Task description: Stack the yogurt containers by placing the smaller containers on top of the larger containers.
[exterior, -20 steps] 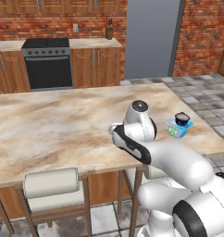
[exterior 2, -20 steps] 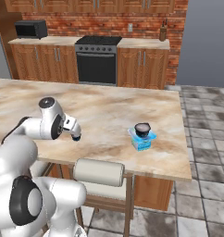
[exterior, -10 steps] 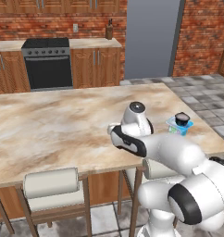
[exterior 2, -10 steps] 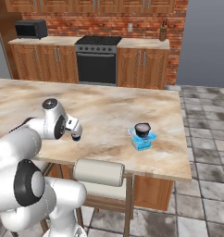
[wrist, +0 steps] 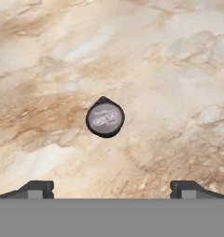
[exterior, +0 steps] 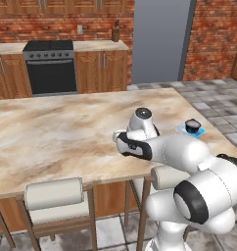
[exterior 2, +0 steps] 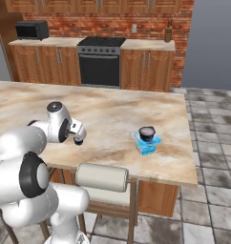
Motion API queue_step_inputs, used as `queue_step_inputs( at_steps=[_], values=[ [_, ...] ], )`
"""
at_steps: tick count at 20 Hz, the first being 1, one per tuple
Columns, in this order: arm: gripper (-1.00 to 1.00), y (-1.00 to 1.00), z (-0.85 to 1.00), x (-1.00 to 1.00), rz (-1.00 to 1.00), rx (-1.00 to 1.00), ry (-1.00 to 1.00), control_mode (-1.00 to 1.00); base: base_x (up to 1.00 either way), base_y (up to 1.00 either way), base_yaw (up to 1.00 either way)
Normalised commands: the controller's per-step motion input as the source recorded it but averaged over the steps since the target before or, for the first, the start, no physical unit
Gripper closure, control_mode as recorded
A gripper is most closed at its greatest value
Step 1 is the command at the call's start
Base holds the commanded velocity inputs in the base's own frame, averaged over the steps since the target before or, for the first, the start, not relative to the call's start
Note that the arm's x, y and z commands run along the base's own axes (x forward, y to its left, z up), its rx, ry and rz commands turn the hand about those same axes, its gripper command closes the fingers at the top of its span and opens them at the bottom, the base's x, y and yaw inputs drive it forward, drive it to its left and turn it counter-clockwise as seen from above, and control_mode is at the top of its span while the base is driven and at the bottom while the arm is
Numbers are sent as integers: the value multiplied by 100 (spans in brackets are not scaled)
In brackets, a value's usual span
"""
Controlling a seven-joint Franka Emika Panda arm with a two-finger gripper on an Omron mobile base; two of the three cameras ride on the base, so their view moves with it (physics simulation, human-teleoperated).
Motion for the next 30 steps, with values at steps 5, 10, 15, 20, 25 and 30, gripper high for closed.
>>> queue_step_inputs(
  at_steps=[5, 10, 15, 20, 25, 30],
  values=[
    [-100, 0, -14, 9, 1, 0, 4, -100, 0, 0, 0],
    [-100, 0, -13, 13, 2, 0, 2, -100, 0, 0, 0],
    [-100, 0, -12, 16, 0, 0, 0, -100, 0, 0, 0],
    [-100, 0, -16, 13, 0, 0, 0, -100, 0, 0, 0],
    [-100, 0, -13, 13, 0, 0, 0, -100, 0, 0, 0],
    [-100, 0, -13, 18, 0, 0, 0, -100, 0, 0, 0]
  ],
)
